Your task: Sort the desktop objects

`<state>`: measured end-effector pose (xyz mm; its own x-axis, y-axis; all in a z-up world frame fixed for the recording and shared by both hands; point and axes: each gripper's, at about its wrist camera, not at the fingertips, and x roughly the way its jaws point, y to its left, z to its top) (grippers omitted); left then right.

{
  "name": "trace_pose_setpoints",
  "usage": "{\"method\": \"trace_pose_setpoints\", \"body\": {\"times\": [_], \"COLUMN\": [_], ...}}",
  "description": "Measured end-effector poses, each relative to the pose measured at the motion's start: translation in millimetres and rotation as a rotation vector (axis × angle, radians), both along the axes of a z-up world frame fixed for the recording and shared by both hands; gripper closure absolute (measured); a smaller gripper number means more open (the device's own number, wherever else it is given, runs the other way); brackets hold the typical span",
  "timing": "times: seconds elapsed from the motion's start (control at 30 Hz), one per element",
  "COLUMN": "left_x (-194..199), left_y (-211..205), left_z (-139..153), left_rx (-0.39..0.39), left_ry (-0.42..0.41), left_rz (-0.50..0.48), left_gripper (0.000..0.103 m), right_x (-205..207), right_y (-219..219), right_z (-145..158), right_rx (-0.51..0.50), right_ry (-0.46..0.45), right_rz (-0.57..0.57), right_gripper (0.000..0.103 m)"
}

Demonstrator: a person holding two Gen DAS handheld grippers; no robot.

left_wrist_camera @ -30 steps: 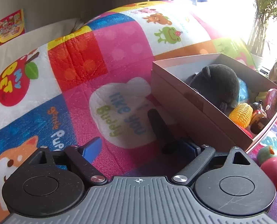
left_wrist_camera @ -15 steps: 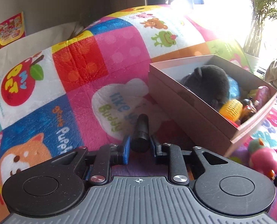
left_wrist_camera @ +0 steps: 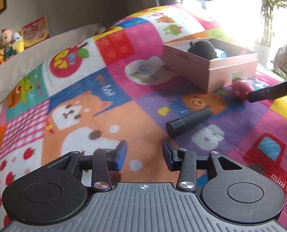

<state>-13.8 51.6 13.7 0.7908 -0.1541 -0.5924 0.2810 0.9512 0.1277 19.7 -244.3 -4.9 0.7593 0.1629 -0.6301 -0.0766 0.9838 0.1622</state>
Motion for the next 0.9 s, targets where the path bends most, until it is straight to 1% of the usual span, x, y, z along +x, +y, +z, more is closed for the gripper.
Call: {"method": "trace_pose_setpoints", "body": {"times": [0.03,0.07,0.1,0.13,0.17,0.3,0.43,0.53,0.6,0.63,0.67,0.73,0.9], "left_x": [1,1,0,0,0,5,24,38,47,50,52,51,33], "left_y": [5,10,13,12,9,-21,-47,-63,-70,-72,-73,-71,-64], "left_z": [1,3,5,7,8,3,-3,-5,-7,-8,-9,-9,-8], "left_rx": [-0.029,-0.077,-0.127,-0.164,-0.185,-0.170,-0.193,-0.169,-0.148,-0.135,-0.122,-0.127,-0.085], "left_ry": [0.008,0.021,0.033,0.039,0.038,0.027,0.061,0.064,0.066,0.066,0.067,0.068,0.052], "left_rz": [0.004,-0.008,-0.024,-0.037,-0.052,-0.095,-0.112,-0.086,-0.078,-0.072,-0.068,-0.071,-0.090], "left_gripper": [0.051,0.048,0.039,0.028,0.020,0.009,0.009,0.009,0.014,0.021,0.023,0.024,0.024], "right_x": [0,0,-1,0,0,0,0,0,0,0,0,0,2], "right_y": [1,2,2,3,3,4,4,3,2,2,2,2,7], "right_z": [0,0,-1,-1,-1,-1,-1,-1,-1,-1,-1,-1,-2], "right_rx": [-0.006,-0.011,-0.016,-0.021,-0.025,-0.034,-0.030,-0.019,-0.014,-0.014,-0.014,-0.017,-0.050], "right_ry": [0.001,0.002,0.003,0.004,0.004,0.007,0.006,0.003,0.002,0.002,0.002,0.003,0.015], "right_rz": [0.000,0.000,0.000,0.000,0.001,0.001,0.002,0.002,0.002,0.003,0.002,0.003,0.007], "right_gripper": [0.000,0.000,0.000,0.000,0.000,0.000,0.000,0.000,0.000,0.000,0.000,0.000,0.000]}}
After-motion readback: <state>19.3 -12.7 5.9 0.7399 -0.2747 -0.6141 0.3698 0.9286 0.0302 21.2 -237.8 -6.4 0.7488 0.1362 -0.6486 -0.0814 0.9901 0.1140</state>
